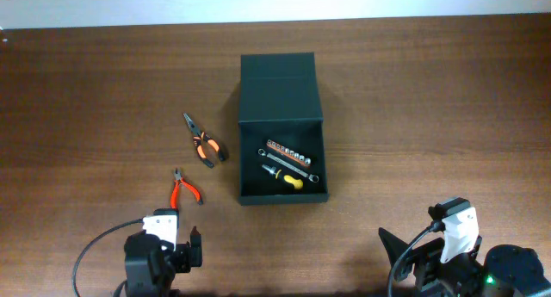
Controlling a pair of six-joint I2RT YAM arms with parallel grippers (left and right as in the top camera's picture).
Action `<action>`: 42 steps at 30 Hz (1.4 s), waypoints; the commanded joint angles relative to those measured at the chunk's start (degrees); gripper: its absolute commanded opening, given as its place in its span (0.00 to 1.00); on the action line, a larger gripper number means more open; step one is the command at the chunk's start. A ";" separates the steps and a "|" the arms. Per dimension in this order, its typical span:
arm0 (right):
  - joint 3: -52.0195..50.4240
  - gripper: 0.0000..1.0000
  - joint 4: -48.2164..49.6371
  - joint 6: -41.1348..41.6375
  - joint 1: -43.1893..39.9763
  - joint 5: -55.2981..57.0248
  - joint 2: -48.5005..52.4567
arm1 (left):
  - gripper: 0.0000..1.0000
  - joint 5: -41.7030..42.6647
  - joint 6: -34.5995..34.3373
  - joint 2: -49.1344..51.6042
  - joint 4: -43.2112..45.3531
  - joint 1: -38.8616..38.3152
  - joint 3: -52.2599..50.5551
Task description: Pack container
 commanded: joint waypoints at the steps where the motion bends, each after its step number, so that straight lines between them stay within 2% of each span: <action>1: -0.13 0.99 0.22 0.63 -0.37 0.70 -0.48 | 0.99 0.66 1.11 6.36 -4.31 0.28 8.13; 10: -0.13 0.99 0.22 0.63 -0.37 0.70 -0.46 | 0.99 0.59 1.09 25.70 -7.41 0.26 26.18; 13: -0.13 0.99 0.22 0.63 -0.37 0.70 -0.46 | 0.99 1.20 1.07 32.15 -3.93 0.28 32.81; 19: -0.13 0.99 0.22 0.63 -0.37 0.70 -0.48 | 0.99 10.97 1.07 45.66 7.32 0.28 43.50; 24: -0.13 0.99 0.22 0.63 -0.37 0.70 -0.46 | 0.99 17.20 0.09 56.98 9.73 0.28 50.47; 33: -0.13 0.99 0.22 0.63 -0.37 0.70 -0.46 | 0.99 17.75 -14.58 74.95 14.40 0.26 59.98; 42: -0.13 0.99 0.22 0.63 -0.37 0.70 -0.48 | 0.99 16.26 -29.55 90.03 13.55 -2.27 66.66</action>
